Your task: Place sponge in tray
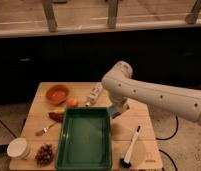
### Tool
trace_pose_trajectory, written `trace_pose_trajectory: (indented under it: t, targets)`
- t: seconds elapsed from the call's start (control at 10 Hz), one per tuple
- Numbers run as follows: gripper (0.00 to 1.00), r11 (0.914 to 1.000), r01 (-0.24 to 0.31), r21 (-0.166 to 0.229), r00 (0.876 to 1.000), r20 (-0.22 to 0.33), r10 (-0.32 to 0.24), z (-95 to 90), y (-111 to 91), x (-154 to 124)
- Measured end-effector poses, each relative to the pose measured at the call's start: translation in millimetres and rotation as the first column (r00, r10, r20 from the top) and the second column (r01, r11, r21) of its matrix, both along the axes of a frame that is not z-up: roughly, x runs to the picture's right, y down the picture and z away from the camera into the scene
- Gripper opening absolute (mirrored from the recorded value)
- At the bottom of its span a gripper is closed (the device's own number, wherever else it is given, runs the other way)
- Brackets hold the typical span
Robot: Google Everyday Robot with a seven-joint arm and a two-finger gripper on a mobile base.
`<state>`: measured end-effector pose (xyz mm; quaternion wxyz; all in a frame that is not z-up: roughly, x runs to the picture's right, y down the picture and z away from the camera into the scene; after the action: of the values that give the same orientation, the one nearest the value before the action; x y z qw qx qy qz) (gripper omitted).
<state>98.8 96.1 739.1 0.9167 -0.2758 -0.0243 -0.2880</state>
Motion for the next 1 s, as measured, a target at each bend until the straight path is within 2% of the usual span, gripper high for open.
trace_pose_trajectory:
  t: [0.2,0.6,1.0]
  targets:
    - [0.03,0.9993,0.036,0.001,0.999,0.019,-0.036,-4.8,0,-18]
    - [0.03,0.9954,0.096,0.002,0.995,0.041,-0.096,-11.4,1,-35]
    - [0.03,0.9871,0.160,0.006,0.985,0.072,-0.160,-14.7,7,-57]
